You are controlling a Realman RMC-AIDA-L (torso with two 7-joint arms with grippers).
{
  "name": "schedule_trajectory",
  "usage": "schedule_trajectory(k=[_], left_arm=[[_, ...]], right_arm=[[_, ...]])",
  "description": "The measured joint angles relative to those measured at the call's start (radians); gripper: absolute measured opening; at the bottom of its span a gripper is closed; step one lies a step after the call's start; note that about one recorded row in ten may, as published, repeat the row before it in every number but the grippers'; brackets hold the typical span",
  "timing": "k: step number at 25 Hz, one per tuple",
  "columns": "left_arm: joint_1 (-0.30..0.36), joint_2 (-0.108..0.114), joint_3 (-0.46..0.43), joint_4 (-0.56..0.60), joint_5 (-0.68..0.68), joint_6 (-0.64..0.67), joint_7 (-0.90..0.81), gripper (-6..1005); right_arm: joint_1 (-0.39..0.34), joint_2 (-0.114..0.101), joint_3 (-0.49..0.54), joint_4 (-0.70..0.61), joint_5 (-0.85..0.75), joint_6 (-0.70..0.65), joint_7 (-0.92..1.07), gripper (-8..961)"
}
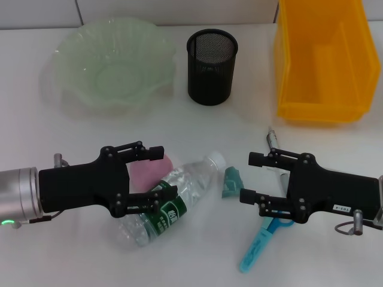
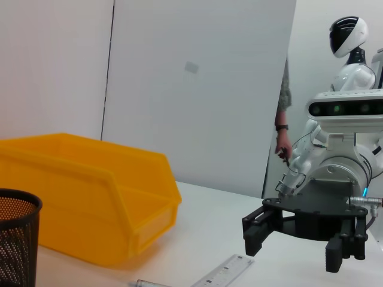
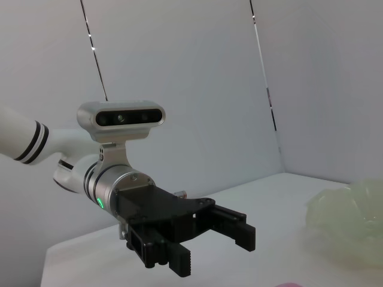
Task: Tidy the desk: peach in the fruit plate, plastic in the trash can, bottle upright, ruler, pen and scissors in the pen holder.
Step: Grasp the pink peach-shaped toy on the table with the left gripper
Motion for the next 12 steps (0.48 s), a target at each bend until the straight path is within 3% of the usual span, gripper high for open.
schedule_trajectory(k=[11, 12], left_arm=[[0.004, 0.000, -0.007, 0.012, -0.003, 0.013, -0.004, 800], [0.008, -0.001, -0.009, 0.053, -0.006, 0.021, -0.022, 800]], right_arm=[[0.001, 0.000, 0.000, 0.002, 0.000, 0.000, 0.003, 752], [0.001, 0.000, 0.000, 0.003, 0.000, 0.001, 0.003, 752]])
